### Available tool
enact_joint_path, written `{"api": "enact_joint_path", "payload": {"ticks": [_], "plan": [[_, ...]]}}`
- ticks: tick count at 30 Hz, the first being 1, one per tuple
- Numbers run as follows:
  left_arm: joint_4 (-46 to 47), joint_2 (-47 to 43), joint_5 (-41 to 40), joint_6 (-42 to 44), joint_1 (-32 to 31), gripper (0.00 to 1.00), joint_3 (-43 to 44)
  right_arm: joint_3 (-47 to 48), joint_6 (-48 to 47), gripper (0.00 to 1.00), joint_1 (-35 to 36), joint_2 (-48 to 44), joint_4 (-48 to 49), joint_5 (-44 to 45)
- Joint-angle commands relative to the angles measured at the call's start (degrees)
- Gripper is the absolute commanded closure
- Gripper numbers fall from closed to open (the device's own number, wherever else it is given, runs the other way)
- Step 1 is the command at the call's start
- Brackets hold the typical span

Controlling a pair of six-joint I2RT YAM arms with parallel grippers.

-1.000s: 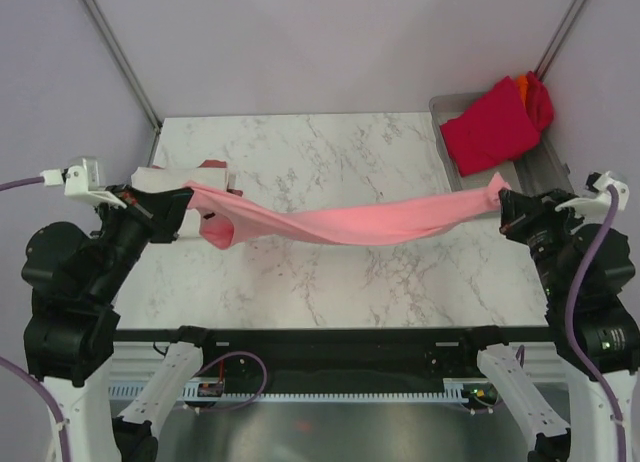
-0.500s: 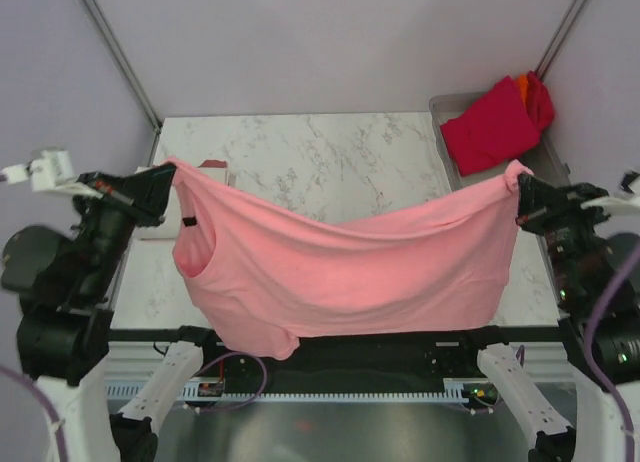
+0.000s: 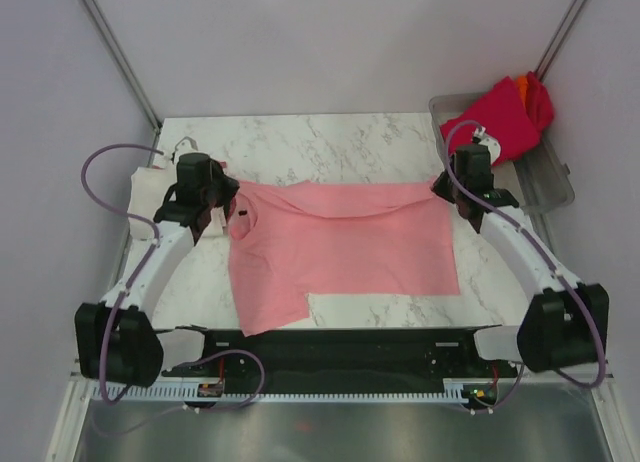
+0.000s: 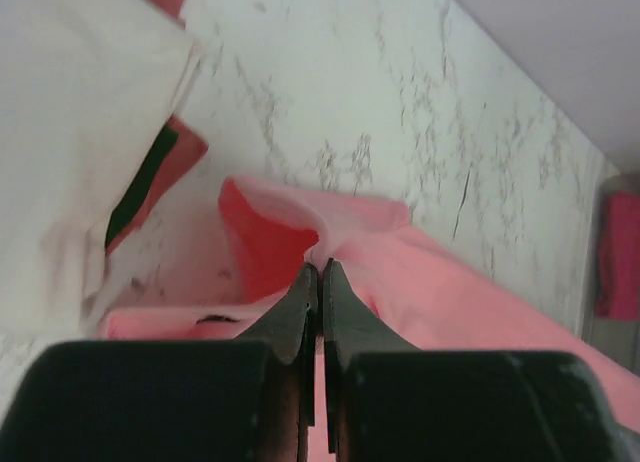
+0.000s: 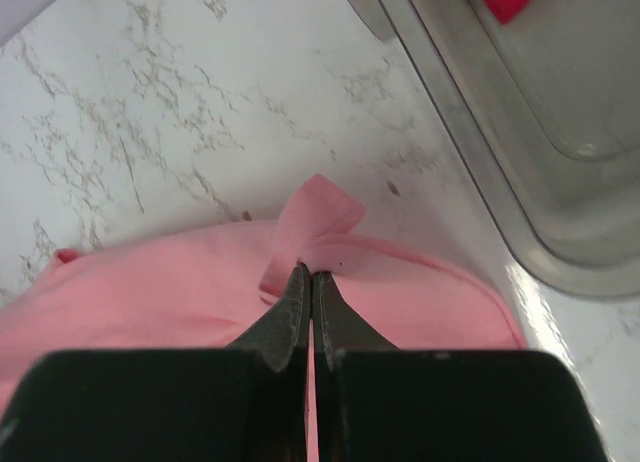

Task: Fold and stack the t-shirts
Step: Flatten the tshirt out

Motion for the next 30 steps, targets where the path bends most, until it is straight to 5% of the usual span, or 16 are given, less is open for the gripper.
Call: {"api": "enact_joint_path", "payload": {"ticks": [1,2,4,5,6,7,9,13,21,26,30], "plan": [[18.3,12.2,-7.4,-2.8,0.3,0.98,9.0,12.4,1.9,1.0,-0.4,11.2,11.5,1.3],[21.0,15.8,-6.3,-2.3,0.4,0.98,13.3,15.1,1.7,1.0,-0.4,17.1,11.3,1.1],[20.3,21.8,-3.4,0.1,0.5,0.59,19.0,22.9,0.9,0.41,-0.5,22.0,9.5,0.0],[18.3,27.1,0.5,0.7,0.8,0.4,26.0,25.0,0.2,0.28,-0.5,25.1,8.6,-0.5],[11.4,28.7,1.0,1.2,0.7,0.05,29.3,27.7,0.1,0.19,-0.5,26.0,6.3,-1.0],[8.5,29.8,0.2,1.3,0.7,0.0,31.9,27.8,-0.5,0.19,-0.6,26.1,6.1,-1.9],[4.2,27.9,-1.6,0.5,0.7,0.0,33.2,24.8,-1.2,0.19,-0.6,23.5,6.8,-3.0],[7.6,18.7,-5.2,-3.5,0.8,0.0,20.1,16.6,-1.3,0.24,-0.5,16.1,7.6,-4.5],[16.8,-7.4,7.9,-8.2,4.4,0.0,-4.1,-5.9,2.2,0.3,-1.5,-6.5,4.6,-1.8],[1.1,-22.4,11.0,-8.0,4.5,0.0,-7.3,-16.0,4.4,0.36,-3.1,-19.2,0.4,-1.3],[-2.6,-28.7,17.1,-1.8,4.6,0.0,-9.8,-22.4,5.2,0.37,-3.4,-23.2,-2.1,-0.1]]}}
